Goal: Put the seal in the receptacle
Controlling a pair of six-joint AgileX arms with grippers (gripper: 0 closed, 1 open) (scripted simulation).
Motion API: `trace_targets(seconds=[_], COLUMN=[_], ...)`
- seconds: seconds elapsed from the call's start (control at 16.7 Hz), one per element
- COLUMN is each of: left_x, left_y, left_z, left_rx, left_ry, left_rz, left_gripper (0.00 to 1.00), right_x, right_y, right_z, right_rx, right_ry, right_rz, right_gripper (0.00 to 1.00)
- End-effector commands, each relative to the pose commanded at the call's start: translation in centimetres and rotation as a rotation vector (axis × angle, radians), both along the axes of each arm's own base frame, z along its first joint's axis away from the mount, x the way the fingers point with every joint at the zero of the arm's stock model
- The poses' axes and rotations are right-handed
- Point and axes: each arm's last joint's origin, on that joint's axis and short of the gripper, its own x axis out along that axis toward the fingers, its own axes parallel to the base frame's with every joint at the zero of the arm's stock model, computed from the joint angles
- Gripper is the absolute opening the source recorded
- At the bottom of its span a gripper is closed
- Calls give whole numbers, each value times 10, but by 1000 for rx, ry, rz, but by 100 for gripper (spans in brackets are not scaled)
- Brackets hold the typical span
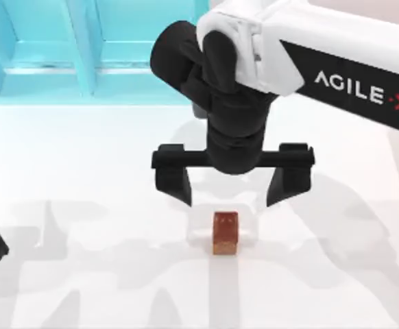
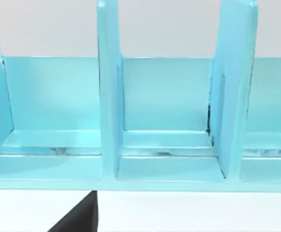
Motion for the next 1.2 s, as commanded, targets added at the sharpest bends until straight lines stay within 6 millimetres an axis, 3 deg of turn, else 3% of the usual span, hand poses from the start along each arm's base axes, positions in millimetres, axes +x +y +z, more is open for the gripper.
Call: trace_targets(seconds=[0.3,0.84,1.08,1.2], left_x=[0,0,0,0], left_y=[0,0,0,0], left_z=[0,0,0,0], left_rx=[0,0,0,0], left_ry=[0,0,0,0], left_rz=[0,0,0,0], left_gripper=[100,100,100,100], right_x=[1,0,0,0], right_y=[-1,0,0,0], right_z=[-5,-97,-100,-100], right_rx=[-1,1,0,0], right_ry=[1,-1,0,0], right_rz=[-2,0,0,0], right_gripper=[100,100,100,85])
